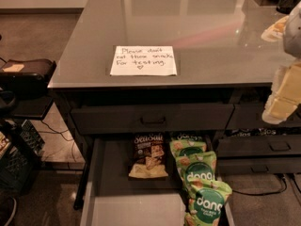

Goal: Pick brown chip bag from middle drawer and place on counter

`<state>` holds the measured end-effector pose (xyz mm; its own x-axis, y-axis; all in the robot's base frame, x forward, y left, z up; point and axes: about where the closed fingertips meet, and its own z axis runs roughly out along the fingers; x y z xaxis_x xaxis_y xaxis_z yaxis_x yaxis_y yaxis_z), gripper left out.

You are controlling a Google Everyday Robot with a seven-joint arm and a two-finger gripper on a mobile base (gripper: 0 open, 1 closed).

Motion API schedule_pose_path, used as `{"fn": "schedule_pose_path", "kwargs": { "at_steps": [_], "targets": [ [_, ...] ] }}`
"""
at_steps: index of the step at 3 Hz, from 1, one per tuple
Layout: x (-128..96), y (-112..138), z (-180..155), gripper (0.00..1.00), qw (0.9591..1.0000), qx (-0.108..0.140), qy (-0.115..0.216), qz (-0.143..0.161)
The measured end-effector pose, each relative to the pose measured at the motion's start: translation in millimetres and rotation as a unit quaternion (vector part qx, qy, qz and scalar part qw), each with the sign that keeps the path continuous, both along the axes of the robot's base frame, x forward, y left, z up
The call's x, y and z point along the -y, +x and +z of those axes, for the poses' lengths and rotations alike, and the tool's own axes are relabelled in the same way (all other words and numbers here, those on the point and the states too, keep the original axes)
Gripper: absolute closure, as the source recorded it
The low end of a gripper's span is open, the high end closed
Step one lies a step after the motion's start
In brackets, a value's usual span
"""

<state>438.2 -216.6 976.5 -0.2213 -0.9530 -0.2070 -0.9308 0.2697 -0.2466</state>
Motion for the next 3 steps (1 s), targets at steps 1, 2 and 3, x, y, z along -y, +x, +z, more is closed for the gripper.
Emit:
{"fn": "schedule_pose_path", "kwargs": {
  "at_steps": [1,2,3],
  "targets": [
    [0,0,0,0.0,1.0,0.0,0.0,0.0],
    [-8,0,-16,0.0,0.9994,-0.005,0.033,0.007],
    [-27,-4,-52,0.0,0.996,-0.013,0.087,0.015]
  ]
}}
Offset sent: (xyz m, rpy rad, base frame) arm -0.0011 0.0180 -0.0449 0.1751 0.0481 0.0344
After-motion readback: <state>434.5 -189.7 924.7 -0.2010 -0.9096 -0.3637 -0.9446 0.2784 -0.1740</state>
